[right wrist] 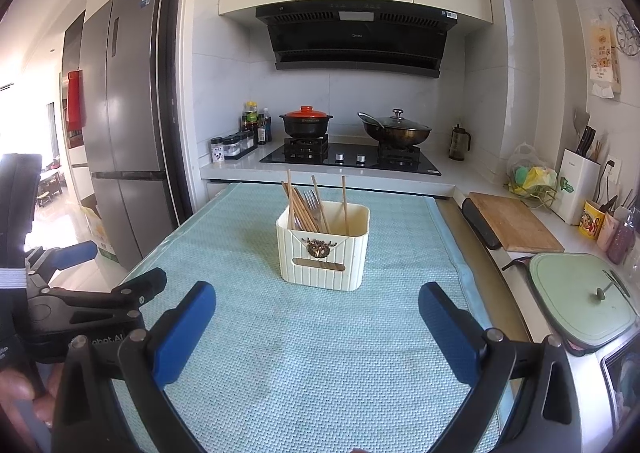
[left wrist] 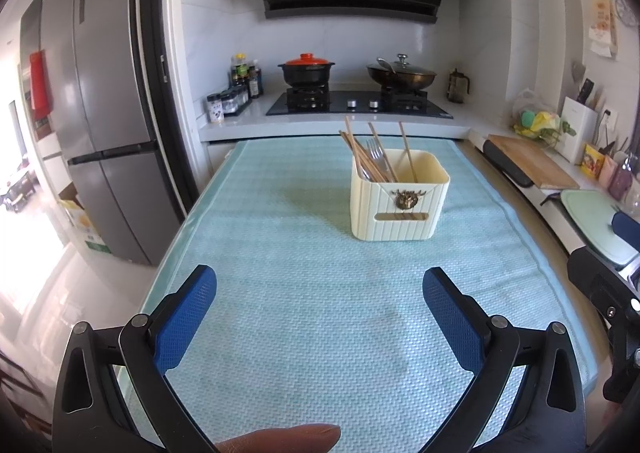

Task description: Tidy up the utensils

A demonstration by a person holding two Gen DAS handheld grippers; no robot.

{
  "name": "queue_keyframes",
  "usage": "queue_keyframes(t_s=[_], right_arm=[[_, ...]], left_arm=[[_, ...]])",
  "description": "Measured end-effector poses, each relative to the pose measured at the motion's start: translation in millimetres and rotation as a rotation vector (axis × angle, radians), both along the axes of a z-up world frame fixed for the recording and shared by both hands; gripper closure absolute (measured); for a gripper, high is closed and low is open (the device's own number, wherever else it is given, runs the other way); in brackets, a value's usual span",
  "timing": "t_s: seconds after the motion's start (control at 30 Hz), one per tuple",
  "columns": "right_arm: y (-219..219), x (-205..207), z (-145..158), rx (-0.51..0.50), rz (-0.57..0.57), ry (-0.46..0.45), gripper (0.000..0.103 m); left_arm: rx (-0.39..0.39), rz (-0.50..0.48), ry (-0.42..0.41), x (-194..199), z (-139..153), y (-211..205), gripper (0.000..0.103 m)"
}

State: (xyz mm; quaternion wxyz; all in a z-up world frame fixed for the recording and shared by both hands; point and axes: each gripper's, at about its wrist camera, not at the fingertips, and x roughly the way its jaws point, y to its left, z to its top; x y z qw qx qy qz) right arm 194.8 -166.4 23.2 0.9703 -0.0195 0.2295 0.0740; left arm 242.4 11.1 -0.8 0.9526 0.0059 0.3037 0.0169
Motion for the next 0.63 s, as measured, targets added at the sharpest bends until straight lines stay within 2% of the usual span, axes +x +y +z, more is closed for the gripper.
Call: queue_keyframes(t_s=[0.63], right_arm=[[-9.5,1.8,-3.4,-0.009,0.002,0.010,0.000]], left_arm=[[-0.003,0.011,-0.010,-0.4,-2.3,-1.2,0.000]])
